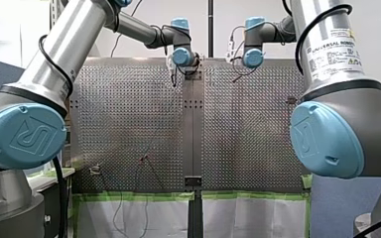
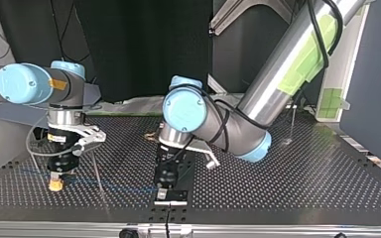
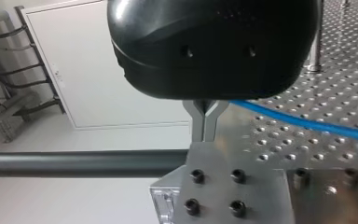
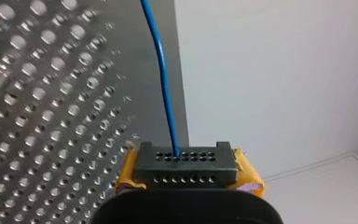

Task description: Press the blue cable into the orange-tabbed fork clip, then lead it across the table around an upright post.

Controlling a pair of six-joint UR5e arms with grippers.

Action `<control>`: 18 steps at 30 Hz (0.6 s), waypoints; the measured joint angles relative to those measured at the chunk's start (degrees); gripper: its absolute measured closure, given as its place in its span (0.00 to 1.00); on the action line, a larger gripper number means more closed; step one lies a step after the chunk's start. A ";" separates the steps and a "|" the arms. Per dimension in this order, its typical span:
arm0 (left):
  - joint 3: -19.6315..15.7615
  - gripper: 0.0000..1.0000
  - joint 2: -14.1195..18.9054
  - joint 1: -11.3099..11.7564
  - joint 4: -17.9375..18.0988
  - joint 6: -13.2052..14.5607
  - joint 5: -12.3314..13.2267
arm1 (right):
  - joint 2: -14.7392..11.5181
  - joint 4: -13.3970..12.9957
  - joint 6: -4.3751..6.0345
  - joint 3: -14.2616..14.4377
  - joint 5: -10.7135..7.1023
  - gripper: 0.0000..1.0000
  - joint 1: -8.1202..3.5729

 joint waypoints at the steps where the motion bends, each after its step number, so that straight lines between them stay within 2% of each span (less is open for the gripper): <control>1: 0.35 1.00 -0.21 -0.12 -0.23 -0.13 0.12 | -0.04 0.00 0.04 0.00 -0.02 1.00 -0.09; 5: 2.09 1.00 -1.71 -0.88 -1.72 -0.45 0.52 | -0.30 0.02 0.41 0.00 -0.45 1.00 -0.61; 13: 6.40 1.00 -5.89 -2.71 -3.78 -0.59 0.66 | -0.51 0.17 1.14 0.00 -1.28 1.00 -3.28; 18: 8.00 1.00 -7.00 -3.29 -3.80 -0.82 0.67 | -0.48 0.38 1.36 0.01 -1.52 1.00 -4.48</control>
